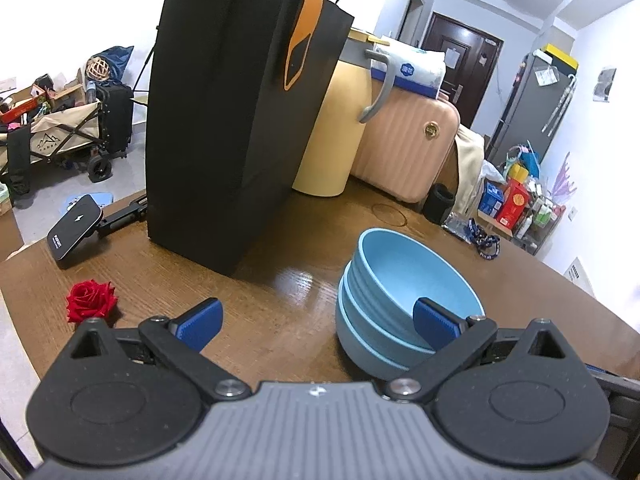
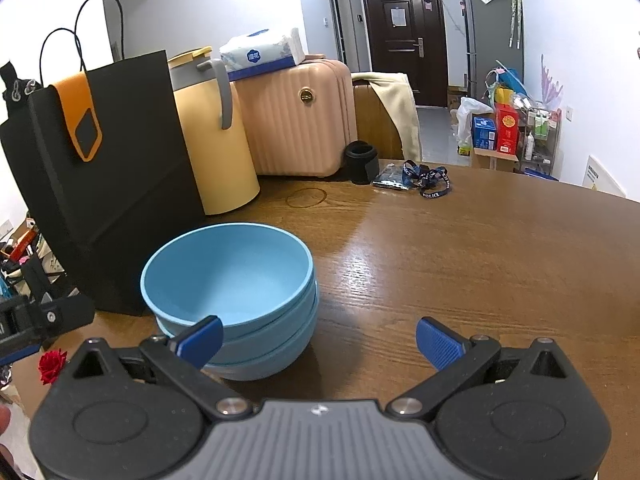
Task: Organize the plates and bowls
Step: 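Move both open grippers to the rim of the three-bowl stack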
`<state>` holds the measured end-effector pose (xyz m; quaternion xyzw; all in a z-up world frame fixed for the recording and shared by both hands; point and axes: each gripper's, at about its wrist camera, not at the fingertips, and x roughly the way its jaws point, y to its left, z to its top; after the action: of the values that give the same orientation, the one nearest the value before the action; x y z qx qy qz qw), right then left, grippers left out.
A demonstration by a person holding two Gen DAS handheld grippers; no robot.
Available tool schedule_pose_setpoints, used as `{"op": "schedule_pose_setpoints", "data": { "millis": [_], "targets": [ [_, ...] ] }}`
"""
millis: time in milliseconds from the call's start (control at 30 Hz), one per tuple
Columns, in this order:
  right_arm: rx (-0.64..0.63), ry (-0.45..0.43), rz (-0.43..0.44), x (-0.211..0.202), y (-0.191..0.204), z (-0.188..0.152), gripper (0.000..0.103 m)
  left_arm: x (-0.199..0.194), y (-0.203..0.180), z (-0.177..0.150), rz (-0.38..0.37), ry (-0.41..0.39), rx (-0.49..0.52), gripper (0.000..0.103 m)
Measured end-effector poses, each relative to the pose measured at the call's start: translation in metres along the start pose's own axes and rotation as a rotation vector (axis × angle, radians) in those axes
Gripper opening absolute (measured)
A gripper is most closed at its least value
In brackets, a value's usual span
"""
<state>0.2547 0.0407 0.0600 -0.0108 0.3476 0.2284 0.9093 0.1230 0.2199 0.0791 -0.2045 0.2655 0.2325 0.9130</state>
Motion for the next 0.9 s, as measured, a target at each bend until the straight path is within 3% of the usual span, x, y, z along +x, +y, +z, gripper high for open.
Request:
{"op": "schedule_pose_setpoints", "data": {
  "millis": [467,900],
  "targets": [
    [0.05,0.043,-0.036,0.01,0.0,0.017,0.103,0.037,-0.007,0.036,-0.058,0.209,0.126,0.103],
    [0.16,0.112,-0.068,0.051,-0.001,0.025,0.103,0.11,-0.01,0.053,-0.066,0.362,0.058,0.103]
  ]
}}
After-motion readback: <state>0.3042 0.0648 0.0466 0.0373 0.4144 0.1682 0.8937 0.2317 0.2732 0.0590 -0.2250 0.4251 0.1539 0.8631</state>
